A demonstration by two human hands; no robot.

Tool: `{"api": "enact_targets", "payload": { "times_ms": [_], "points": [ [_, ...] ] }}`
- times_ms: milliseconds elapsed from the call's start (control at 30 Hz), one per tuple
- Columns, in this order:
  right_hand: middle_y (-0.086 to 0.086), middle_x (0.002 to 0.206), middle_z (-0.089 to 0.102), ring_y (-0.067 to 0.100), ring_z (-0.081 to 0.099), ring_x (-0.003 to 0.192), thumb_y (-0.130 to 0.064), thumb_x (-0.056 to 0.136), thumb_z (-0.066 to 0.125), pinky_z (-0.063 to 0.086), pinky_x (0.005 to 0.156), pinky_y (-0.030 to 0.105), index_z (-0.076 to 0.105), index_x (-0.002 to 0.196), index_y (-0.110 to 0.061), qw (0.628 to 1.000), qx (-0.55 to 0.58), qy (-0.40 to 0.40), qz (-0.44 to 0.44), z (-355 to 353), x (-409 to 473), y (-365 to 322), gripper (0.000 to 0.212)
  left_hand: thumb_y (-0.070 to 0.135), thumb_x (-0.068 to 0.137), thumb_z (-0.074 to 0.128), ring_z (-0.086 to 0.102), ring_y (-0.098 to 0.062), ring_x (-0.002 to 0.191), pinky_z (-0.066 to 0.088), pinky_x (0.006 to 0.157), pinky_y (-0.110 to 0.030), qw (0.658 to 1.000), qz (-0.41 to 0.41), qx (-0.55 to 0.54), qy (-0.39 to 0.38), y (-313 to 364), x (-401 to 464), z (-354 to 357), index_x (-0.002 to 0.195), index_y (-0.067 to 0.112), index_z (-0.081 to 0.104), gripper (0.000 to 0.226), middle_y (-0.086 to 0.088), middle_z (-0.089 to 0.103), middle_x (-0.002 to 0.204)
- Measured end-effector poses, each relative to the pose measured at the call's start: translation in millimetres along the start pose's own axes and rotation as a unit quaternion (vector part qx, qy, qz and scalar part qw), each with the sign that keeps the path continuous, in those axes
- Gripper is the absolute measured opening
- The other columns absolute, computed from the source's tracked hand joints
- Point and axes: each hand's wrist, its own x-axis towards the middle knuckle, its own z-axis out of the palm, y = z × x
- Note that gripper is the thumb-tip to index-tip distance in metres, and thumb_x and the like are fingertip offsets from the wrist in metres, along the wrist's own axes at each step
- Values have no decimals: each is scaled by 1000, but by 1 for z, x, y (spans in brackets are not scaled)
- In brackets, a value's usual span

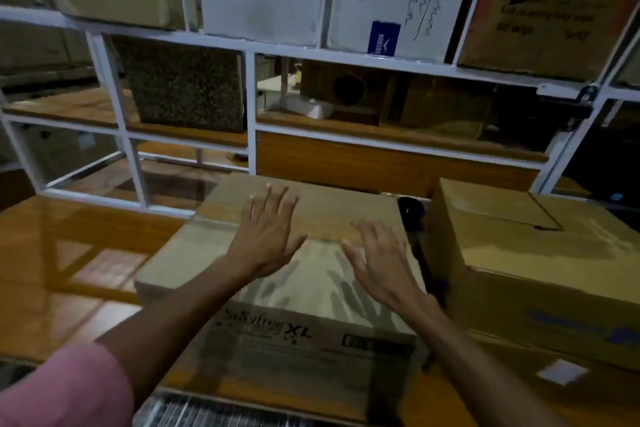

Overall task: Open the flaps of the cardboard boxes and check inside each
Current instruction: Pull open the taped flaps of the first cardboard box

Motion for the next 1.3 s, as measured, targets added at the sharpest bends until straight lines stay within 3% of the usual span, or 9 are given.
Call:
{"api": "enact_targets", "payload": {
  "times_ms": [133,267,367,467,567,667,867,1033,1300],
  "points": [
    [-4,148,42,17,35,139,-64,95,18,23,115,46,49,136,-30,992,-8,-117,36,39,-46,8,61,60,97,41,17,-31,151,18,120,-50,993,-54,-20,-106,-37,-39,35,151,18,34,68,-10,26,162],
    [-6,150,40,12,32,140,-55,100,28,15,119,45,50,134,-31,994,-40,-86,56,50,-46,13,48,67,88,16,34,-26,141,28,114,-46,991,-71,-25,-113,-59,-53,51,140,22,48,76,-6,42,152],
    [-4,149,42,13,33,137,-56,97,28,15,118,43,52,133,-31,992,-46,-80,81,56,-32,16,50,62,92,20,43,-25,130,33,107,-45,993,-59,-9,-98,-64,-47,61,132,25,51,62,-3,48,142],
    [-3,146,42,14,35,135,-58,94,25,19,116,44,50,132,-31,990,-54,-86,97,60,-14,21,53,62,93,27,47,-24,110,36,90,-43,993,-52,1,-102,-69,-24,66,118,27,50,49,-2,51,125],
    [-4,135,43,14,39,123,-58,95,28,28,107,44,49,122,-34,987,-84,-91,102,62,-1,25,42,64,92,31,44,-23,100,35,84,-44,993,-51,6,-108,-76,-10,68,108,29,46,41,-2,49,115],
    [-3,130,43,14,38,119,-56,97,31,28,102,43,48,120,-36,986,-93,-86,109,64,3,25,35,62,94,32,44,-24,104,36,87,-46,993,-60,-2,-100,-79,-11,70,112,30,46,39,-3,48,118],
    [4,154,34,19,28,141,-53,100,29,22,111,49,42,138,-31,985,-107,-86,108,61,-19,17,46,58,97,33,39,-25,131,32,105,-47,995,-51,-10,-81,-72,-33,66,136,27,48,52,-4,44,146],
    [4,157,30,22,24,146,-53,98,30,20,114,52,41,141,-29,987,-118,-44,103,54,-58,-3,50,57,95,36,38,-24,137,32,109,-47,998,-44,-4,-48,-66,-72,55,140,23,47,58,-4,41,152],
    [11,158,33,29,27,148,-47,95,45,23,112,55,50,139,-18,987,-143,39,67,56,-118,-21,53,47,91,42,35,-37,144,29,112,-54,997,-69,18,12,-45,-142,45,144,10,47,65,-15,36,159]
  ]
}}
